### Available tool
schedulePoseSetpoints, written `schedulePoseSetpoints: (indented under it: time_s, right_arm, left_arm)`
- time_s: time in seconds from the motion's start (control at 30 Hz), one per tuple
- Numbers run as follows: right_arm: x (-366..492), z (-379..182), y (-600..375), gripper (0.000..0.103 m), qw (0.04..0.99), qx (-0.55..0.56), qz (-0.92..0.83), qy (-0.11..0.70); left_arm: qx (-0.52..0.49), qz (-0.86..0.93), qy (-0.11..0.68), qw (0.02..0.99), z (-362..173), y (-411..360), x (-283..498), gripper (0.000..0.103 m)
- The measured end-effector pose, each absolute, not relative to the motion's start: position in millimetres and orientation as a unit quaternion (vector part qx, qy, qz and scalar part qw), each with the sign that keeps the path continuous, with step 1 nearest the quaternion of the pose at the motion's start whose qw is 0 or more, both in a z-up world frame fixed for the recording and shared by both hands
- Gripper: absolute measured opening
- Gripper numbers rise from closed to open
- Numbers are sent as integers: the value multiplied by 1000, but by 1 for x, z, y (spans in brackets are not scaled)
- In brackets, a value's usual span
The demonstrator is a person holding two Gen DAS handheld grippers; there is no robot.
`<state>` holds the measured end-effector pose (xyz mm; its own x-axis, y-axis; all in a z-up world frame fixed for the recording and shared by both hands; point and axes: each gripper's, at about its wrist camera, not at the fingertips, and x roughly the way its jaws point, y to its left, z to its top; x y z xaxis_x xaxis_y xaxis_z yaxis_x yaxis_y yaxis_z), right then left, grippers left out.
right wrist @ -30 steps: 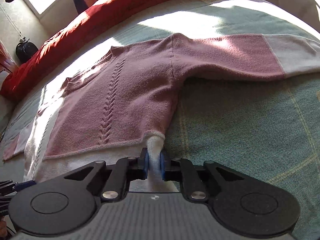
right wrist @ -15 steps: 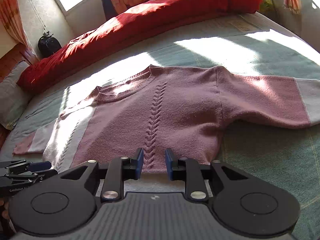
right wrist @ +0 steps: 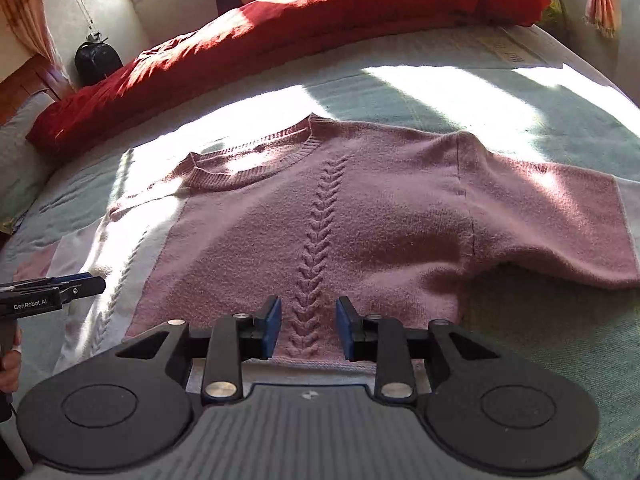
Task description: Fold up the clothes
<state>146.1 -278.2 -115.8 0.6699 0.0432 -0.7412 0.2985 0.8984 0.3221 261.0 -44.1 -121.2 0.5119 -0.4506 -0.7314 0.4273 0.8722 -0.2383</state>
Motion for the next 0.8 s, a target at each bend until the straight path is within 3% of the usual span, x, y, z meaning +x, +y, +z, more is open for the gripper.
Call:
schedulePoseSetpoints:
  time_s: [0.27, 0.5, 0.8]
  right_arm:
    - [244, -134, -227, 33, 891, 138, 21, 433]
    - [233, -155, -212, 30, 878, 76, 8, 472]
    - [269, -152, -212, 40, 880, 80, -5, 467]
  left_arm:
    - [43, -223, 427, 875, -147, -54, 258, 46]
    - [45, -209, 413, 885, -157, -20, 262, 52]
    - [0, -177, 426, 887, -156, -10, 304, 51]
